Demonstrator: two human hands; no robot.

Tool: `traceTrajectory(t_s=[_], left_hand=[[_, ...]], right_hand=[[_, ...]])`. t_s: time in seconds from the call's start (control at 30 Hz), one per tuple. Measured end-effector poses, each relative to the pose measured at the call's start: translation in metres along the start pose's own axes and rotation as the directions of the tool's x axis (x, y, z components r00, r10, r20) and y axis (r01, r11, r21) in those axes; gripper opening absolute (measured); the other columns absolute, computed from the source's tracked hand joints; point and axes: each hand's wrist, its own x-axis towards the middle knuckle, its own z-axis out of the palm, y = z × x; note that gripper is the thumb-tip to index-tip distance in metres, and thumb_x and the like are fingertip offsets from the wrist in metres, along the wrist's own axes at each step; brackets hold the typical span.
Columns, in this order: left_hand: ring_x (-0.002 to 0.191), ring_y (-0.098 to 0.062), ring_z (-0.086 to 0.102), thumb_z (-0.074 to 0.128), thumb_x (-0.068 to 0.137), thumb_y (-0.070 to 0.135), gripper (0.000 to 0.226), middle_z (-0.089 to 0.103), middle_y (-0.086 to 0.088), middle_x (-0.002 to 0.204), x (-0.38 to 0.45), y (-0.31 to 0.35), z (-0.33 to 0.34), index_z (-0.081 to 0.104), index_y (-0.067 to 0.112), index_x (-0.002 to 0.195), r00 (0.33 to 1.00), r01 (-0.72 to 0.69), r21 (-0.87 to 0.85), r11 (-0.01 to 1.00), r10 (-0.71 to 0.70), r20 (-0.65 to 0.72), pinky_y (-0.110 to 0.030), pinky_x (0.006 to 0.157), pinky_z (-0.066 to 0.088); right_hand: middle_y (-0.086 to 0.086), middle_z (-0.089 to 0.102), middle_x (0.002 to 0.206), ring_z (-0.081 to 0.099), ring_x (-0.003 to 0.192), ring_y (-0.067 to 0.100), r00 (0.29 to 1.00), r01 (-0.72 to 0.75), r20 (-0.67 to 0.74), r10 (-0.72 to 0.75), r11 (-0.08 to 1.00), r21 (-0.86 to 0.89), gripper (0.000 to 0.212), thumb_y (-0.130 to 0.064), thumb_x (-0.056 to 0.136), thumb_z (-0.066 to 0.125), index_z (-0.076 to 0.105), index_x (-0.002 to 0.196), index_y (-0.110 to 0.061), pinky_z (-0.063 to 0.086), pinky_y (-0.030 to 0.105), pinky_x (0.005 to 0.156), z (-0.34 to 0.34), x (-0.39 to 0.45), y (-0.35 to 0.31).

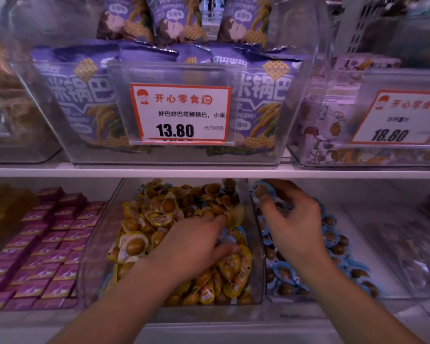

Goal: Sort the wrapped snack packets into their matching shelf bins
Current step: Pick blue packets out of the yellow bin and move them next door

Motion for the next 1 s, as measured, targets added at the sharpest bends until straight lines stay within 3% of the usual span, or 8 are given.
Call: traceTrajectory(t_s=[0.23, 0.4, 0.5, 0.57, 0.63, 0.73, 0.87, 1.0], left_hand=[[0.07, -0.009, 0.056, 0.064, 0.087, 0.053, 0.026, 0.054, 0.012, 0.067, 0.007, -0.016, -0.012, 0.049, 0.035, 0.076, 0.992, 0.118, -0.303, 0.945, -0.127, -0.009, -0.033, 0.062, 0.043], [0.078, 0.006, 0.063, 0.056, 0.088, 0.058, 0.028, 0.068, 0.022, 0.082, 0.014, 0.01, -0.026, 0.062, 0.031, 0.088, 0.937, 0.097, -0.66, 0.745, -0.293, -0.193, -0.015, 0.067, 0.044], [0.084, 0.003, 0.061, 0.049, 0.087, 0.062, 0.028, 0.064, 0.023, 0.092, 0.011, 0.042, -0.029, 0.056, 0.038, 0.098, 0.962, 0.018, -0.611, 0.791, -0.181, -0.206, -0.014, 0.068, 0.044], [0.089, 0.0, 0.057, 0.045, 0.087, 0.06, 0.027, 0.061, 0.02, 0.096, 0.01, 0.059, -0.029, 0.051, 0.039, 0.103, 0.96, -0.032, -0.53, 0.847, -0.12, -0.251, -0.019, 0.075, 0.045], [0.091, -0.007, 0.051, 0.041, 0.089, 0.056, 0.025, 0.056, 0.016, 0.103, 0.012, 0.074, -0.029, 0.049, 0.04, 0.107, 0.954, -0.078, -0.387, 0.919, -0.043, -0.295, -0.027, 0.079, 0.041], [0.104, -0.014, 0.042, 0.026, 0.091, 0.062, 0.051, 0.044, 0.008, 0.122, 0.019, 0.087, -0.03, 0.042, 0.036, 0.131, 0.973, -0.086, -0.209, 0.974, 0.037, -0.228, -0.031, 0.088, 0.038], [0.137, -0.004, 0.031, 0.029, 0.085, 0.078, 0.077, 0.032, 0.017, 0.147, 0.026, 0.083, -0.026, 0.02, 0.039, 0.152, 0.996, -0.081, -0.484, 0.871, 0.06, -0.059, -0.028, 0.114, 0.029], [0.116, -0.002, 0.057, 0.047, 0.091, 0.056, 0.041, 0.063, 0.015, 0.124, 0.03, 0.055, -0.016, 0.056, 0.04, 0.127, 0.946, -0.015, -0.614, 0.789, -0.188, -0.264, -0.033, 0.102, 0.047]], right_hand=[[-0.016, 0.071, 0.098, 0.065, 0.096, 0.002, 0.995, 0.015, 0.1, -0.013, 1.0, -0.021, 0.017, -0.028, 0.089, 0.063, 0.071, 0.103, -0.032, 0.054, 0.025, 0.083, -0.008, -0.008, 0.001], [-0.002, 0.073, 0.077, 0.067, 0.063, 0.008, 0.971, -0.239, 0.042, 0.236, 0.931, 0.275, 0.008, -0.017, 0.093, 0.065, 0.071, 0.092, -0.023, 0.049, 0.02, 0.053, -0.016, -0.008, -0.022], [0.018, 0.066, 0.067, 0.057, 0.049, 0.025, 0.8, -0.571, 0.191, 0.569, 0.622, 0.535, 0.02, -0.016, 0.092, 0.056, 0.069, 0.077, -0.011, 0.036, 0.026, 0.039, -0.023, -0.013, -0.037], [0.016, 0.062, 0.067, 0.056, 0.05, 0.025, 0.677, -0.708, 0.447, 0.585, 0.35, 0.614, 0.029, -0.024, 0.092, 0.051, 0.068, 0.077, -0.007, 0.038, 0.028, 0.039, -0.027, -0.018, -0.049], [0.01, 0.06, 0.067, 0.056, 0.05, 0.02, 0.654, -0.739, 0.583, 0.482, 0.243, 0.628, 0.032, -0.033, 0.094, 0.05, 0.067, 0.089, -0.006, 0.04, 0.027, 0.038, -0.03, -0.024, -0.054], [0.005, 0.065, 0.073, 0.058, 0.053, 0.013, 0.709, -0.701, 0.559, 0.43, 0.339, 0.628, 0.023, -0.029, 0.09, 0.06, 0.072, 0.095, -0.01, 0.042, 0.025, 0.039, -0.039, -0.025, -0.045], [0.017, 0.069, 0.109, 0.069, 0.085, 0.026, 0.668, -0.722, 0.553, 0.499, 0.255, 0.643, 0.03, -0.02, 0.077, 0.068, 0.076, 0.101, -0.004, 0.055, 0.034, 0.083, -0.062, -0.012, -0.014], [0.019, 0.065, 0.098, 0.07, 0.073, 0.033, 0.615, -0.78, 0.343, 0.711, 0.483, 0.397, 0.016, -0.012, 0.091, 0.06, 0.069, 0.1, -0.003, 0.048, 0.033, 0.059, -0.077, 0.005, 0.024]])
